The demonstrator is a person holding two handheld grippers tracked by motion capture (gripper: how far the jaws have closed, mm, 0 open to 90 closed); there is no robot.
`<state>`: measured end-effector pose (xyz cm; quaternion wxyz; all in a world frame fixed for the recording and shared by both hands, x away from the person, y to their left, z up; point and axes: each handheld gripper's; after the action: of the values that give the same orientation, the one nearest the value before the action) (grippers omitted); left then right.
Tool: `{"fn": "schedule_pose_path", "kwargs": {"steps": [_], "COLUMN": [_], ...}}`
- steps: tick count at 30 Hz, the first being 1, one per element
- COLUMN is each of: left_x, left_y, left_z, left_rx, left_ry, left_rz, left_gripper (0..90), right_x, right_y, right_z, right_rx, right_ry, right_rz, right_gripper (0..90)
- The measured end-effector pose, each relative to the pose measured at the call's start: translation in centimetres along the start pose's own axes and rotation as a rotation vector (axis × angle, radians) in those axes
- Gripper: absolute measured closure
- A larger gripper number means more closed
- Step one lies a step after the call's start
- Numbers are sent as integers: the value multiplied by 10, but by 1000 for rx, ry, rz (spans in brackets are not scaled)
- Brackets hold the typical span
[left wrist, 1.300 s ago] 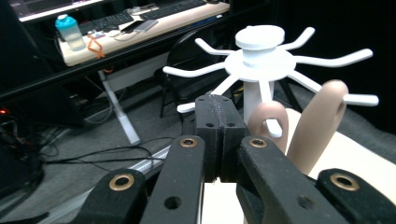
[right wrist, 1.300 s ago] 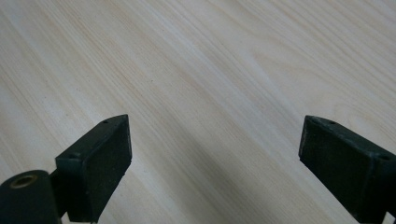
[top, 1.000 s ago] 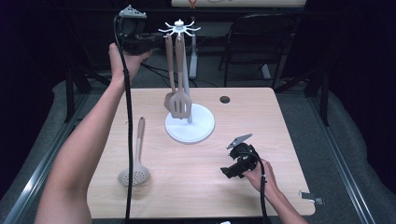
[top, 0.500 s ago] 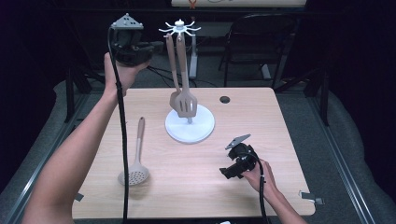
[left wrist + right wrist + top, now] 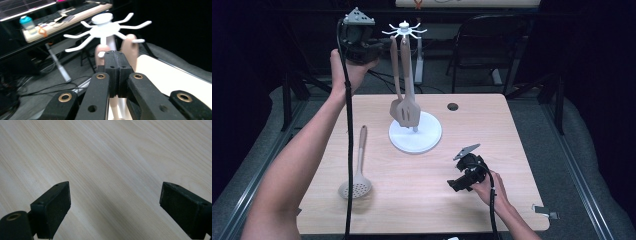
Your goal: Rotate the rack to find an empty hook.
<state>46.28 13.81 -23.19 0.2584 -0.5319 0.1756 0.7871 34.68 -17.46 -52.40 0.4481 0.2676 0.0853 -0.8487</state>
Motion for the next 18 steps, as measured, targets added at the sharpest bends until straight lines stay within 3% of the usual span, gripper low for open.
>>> {"fn": "schedule_pose_path", "kwargs": {"steps": [2,9,13,18], "left_x": [-1,-6,-8,-4], "left_y": [0,-1,-5,-7], "left_z": [-3,-9,-12,-8], "left_rx": [-12,-48,-68,-65], "left_ry": [-10,-18,-20,-8], "left_rz": [-2,-18,-7,5], "left_gripper": [900,900,900,900], "right_x": [0,0,0,0], "right_y": [1,1,1,1], "right_z": [1,1,1,1], "right_rx": [-5,-5,-9,-1], "right_ry": [-24,-20,-11,-18], "right_rz": [17,16,8,14], "right_gripper": [96,97,97,99]}}
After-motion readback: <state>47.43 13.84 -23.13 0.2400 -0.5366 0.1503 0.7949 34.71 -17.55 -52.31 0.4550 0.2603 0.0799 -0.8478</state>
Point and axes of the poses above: each handheld gripper's, and its own axes: z roughly backward along the jaws, x roughly out of its underside, y roughly to its right, and after that the axes turned 10 degrees about z, right-handed
